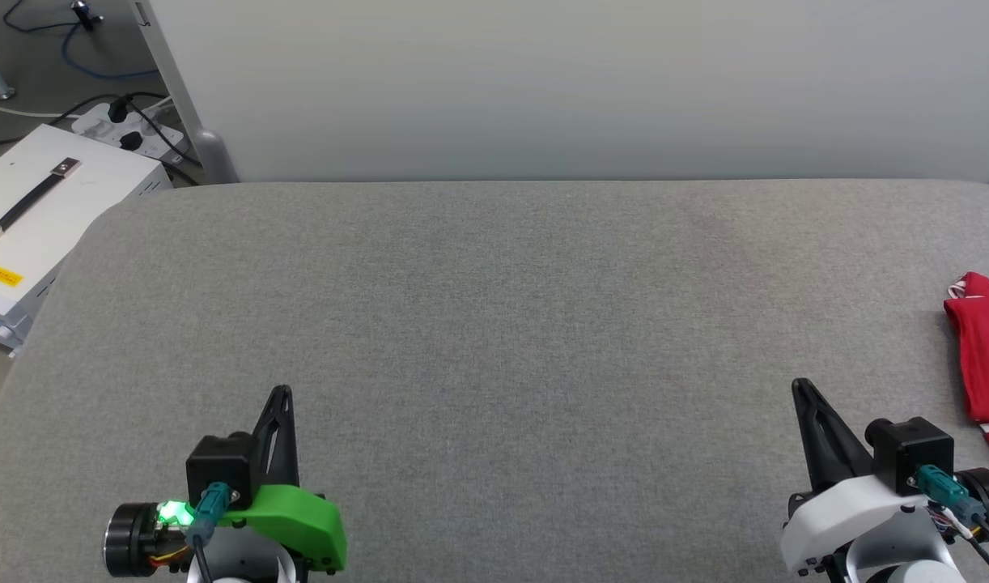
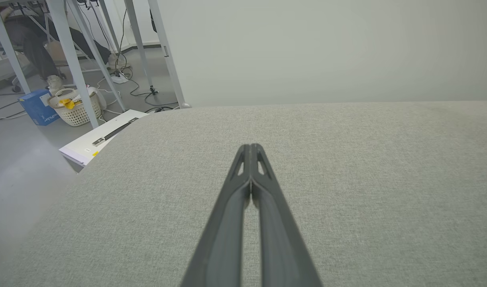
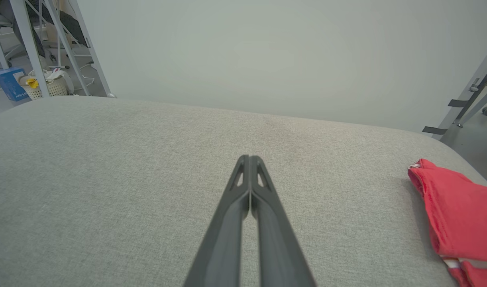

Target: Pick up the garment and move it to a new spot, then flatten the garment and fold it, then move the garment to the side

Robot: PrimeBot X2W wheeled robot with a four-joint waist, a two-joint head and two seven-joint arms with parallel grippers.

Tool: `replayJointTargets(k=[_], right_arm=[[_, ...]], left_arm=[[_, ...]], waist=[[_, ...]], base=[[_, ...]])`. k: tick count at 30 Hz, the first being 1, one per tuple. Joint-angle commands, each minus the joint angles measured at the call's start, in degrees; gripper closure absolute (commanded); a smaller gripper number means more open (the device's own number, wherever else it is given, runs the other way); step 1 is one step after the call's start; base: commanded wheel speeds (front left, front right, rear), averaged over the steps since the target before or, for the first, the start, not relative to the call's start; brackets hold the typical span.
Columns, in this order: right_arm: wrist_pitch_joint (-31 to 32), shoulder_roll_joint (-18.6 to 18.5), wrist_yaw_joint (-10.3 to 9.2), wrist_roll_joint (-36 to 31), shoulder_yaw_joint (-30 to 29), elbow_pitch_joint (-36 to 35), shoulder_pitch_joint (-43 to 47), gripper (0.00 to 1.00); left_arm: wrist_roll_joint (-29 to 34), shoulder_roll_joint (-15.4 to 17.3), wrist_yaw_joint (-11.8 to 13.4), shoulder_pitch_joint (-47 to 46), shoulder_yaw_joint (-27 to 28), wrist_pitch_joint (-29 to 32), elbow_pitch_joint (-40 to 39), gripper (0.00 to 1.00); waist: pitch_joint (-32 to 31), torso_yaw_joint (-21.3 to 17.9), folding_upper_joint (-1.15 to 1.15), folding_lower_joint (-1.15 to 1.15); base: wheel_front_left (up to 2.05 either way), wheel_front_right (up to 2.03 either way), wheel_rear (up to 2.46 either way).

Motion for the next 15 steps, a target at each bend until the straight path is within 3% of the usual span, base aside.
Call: replayJointTargets(k=[1, 15], right_arm=[[0.4, 0.2, -0.03, -0.5, 0.1, -0.4, -1.0, 1.00], [2.0, 0.5, -0.04, -1.7, 0.2, -0.7, -1.7, 1.00]], left_arm=[[0.5, -0.3, 0.1, -1.1, 0.3, 0.3, -0.3, 1.00], [1.1, -0.5, 0.1, -1.7, 0.6, 2.0, -0.9, 1.00]], waist=[[0.0, 0.0, 0.30, 0.00], [0.1, 0.1, 0.34, 0.00]], base=[[0.00, 0.00, 0.00], [0.00, 0.00, 0.00]])
